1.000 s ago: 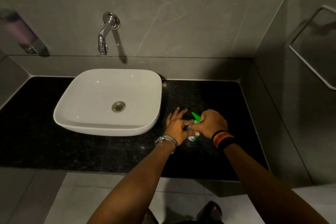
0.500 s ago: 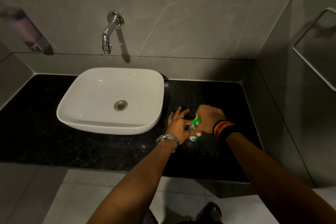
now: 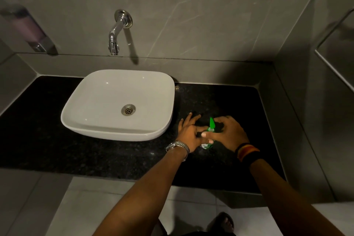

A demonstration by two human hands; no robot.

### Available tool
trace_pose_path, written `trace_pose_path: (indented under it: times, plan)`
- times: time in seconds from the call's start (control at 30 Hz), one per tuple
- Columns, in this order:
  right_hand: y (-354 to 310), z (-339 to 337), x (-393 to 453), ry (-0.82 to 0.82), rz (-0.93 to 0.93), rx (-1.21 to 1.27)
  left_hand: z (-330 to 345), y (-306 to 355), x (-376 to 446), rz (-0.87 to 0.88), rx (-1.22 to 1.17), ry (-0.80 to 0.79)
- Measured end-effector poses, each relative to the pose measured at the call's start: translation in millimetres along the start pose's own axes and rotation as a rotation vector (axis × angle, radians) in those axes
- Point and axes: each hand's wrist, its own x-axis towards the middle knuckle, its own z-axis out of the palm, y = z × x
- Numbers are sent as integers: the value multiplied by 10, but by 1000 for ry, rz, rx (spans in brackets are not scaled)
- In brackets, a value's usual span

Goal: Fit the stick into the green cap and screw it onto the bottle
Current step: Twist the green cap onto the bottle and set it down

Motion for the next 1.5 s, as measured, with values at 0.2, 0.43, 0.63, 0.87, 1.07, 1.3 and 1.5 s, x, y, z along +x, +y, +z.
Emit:
trace_pose_path:
  times: [0.2, 0.43, 0.63, 0.87, 1.07, 1.3, 1.5]
  plan:
    - [123, 196, -13, 128, -102, 256, 25, -19, 5, -1, -52, -2]
    - [134, 265, -3, 201, -56, 294, 33, -2, -13, -20, -67, 18]
    - [194, 312, -22, 208, -93, 304, -18, 48, -36, -27, -46, -2]
    - [226, 287, -81, 62, -73, 426, -15, 57, -50, -22, -24, 7]
    - [108, 198, -61, 229, -46, 235, -25, 50, -28, -17, -40, 4]
    - [184, 192, -32, 68, -186, 226, 25, 20, -53, -28, -25, 22]
    - [67, 237, -35, 260, -28, 106, 16, 35, -28, -39, -31, 41]
